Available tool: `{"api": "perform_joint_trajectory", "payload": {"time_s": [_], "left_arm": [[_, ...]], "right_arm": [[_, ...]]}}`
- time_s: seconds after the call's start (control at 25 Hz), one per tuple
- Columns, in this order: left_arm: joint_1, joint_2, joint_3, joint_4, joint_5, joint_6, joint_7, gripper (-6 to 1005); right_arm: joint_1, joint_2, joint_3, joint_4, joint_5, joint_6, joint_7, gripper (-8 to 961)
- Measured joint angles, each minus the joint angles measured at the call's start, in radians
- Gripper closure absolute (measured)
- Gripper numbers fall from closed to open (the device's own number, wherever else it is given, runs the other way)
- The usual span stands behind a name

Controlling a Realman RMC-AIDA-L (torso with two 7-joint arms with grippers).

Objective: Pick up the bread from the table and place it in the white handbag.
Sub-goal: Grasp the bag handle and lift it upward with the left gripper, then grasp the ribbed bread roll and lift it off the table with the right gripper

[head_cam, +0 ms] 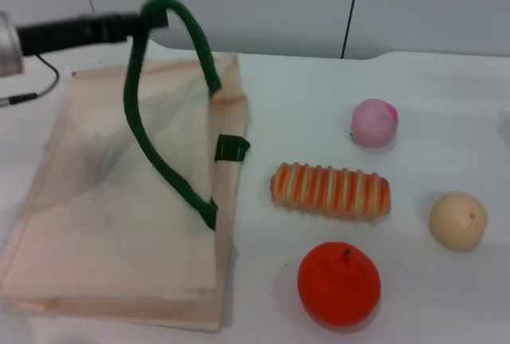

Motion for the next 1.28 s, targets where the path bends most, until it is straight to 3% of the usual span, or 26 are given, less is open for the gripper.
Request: {"api": "perform_joint_trajectory", "payload": {"time_s": [0.32, 0.84, 0.96, 1.04, 1.16, 1.28], "left_arm": [[0.048, 0.037, 0.000, -0.003, -0.169, 0.235, 0.073, 874], [0.048, 0.050, 0.000, -0.036, -0.215, 0.385, 0.062, 877], [0.052, 0.055, 0.000, -0.038, -0.217, 0.392, 0.059, 877], [0.058, 0.059, 0.000, -0.039, -0.215, 0.392, 0.056, 876], [0.065, 0.060, 0.000, -0.051, -0.213, 0.390, 0.044, 876], [0.068, 0.058, 0.000, -0.064, -0.212, 0.390, 0.035, 876]], "right_arm": [[-0.002, 0.000, 0.000, 0.000, -0.002, 0.014, 0.020, 61], [-0.014, -0.006, -0.056, -0.009, -0.022, 0.053, 0.106, 62], [-0.016, -0.010, -0.152, -0.036, -0.023, 0.056, 0.168, 62], [-0.022, -0.020, -0.282, -0.074, -0.025, 0.056, 0.223, 62], [-0.028, -0.058, -0.488, -0.143, -0.076, 0.057, 0.333, 62], [-0.025, -0.102, -0.583, -0.204, -0.227, 0.082, 0.447, 62]]}}
